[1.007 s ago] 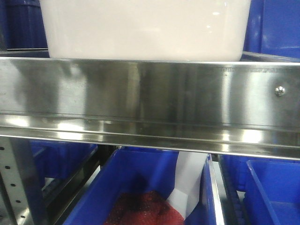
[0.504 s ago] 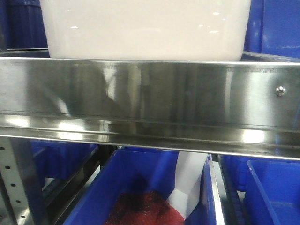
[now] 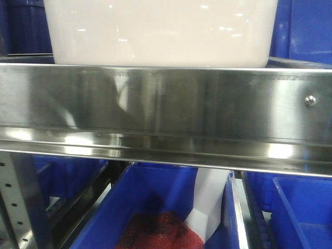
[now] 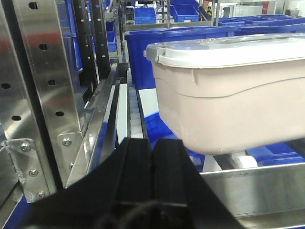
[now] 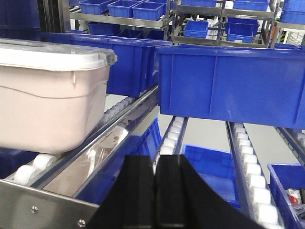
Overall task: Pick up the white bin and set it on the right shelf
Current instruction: 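Open both grippers and release the bin on the shelf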
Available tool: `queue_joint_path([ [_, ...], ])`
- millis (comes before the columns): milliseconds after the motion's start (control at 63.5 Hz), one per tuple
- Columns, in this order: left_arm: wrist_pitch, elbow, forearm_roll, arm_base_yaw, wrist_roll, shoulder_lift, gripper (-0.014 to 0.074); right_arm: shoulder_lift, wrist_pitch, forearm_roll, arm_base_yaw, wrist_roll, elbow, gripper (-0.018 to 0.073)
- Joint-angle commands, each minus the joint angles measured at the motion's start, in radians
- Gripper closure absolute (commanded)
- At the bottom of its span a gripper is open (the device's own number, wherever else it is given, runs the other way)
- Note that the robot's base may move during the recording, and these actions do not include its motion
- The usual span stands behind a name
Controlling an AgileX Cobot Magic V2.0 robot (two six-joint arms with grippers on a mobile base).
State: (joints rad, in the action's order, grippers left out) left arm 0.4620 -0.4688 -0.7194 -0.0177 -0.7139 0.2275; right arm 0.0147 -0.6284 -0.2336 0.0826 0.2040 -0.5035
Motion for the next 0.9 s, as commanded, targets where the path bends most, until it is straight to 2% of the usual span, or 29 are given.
queue_joint_path([
  [0,-0.078,-0.024,-0.037,-0.006,-0.009,0.01,0.0715,-0.014,0.092,-0.001,0.002,-0.002,-0.02,0.0491],
  [142,-0.093,-0.009,-0.027,-0.006,-0.009,0.01,0.0715,-0.014,0.092,-0.001,0.002,-0.002,-0.02,0.0491],
  [189,-0.095,-0.005,0.02,-0.006,0.013,0.01,0.0715,-0.014,0.092,-0.001,0.002,-0.002,-0.02,0.0491],
  [236,-0.095,-0.001,0.104,-0.006,0.113,0.004,0.0715,-0.014,0.092,-0.001,0.002,-0.002,-0.02,0.0491],
  [315,-0.095,0.023,0.344,-0.006,0.396,-0.021,0.0715,-0.014,0.092,-0.001,0.002,-0.002,-0.02,0.0491],
  [393,-0.101,0.063,0.487,-0.006,0.522,-0.061,0.0715,-0.014,0.092,-0.001,0.002,-0.002,-0.02,0.0491],
  [441,-0.113,0.098,0.528,-0.006,0.548,-0.093,0.0715,-0.014,0.092,-0.001,0.002,-0.002,-0.02,0.0491],
  [630,-0.229,0.292,0.535,-0.004,0.551,-0.223,0.0715,-0.014,0.092,-0.001,0.002,-0.002,-0.02,0.0491],
  [755,-0.399,0.439,0.526,-0.004,0.551,-0.247,0.0715,-0.015,0.091,-0.001,0.002,-0.002,-0.02,0.0491],
  [834,-0.519,0.521,0.494,-0.004,0.551,-0.247,0.0715,-0.015,0.091,-0.001,0.002,-0.002,-0.02,0.0491],
  [881,-0.462,0.511,0.49,-0.004,0.551,-0.249,0.0715,-0.015,0.091,-0.001,0.002,-0.002,-0.02,0.0491],
])
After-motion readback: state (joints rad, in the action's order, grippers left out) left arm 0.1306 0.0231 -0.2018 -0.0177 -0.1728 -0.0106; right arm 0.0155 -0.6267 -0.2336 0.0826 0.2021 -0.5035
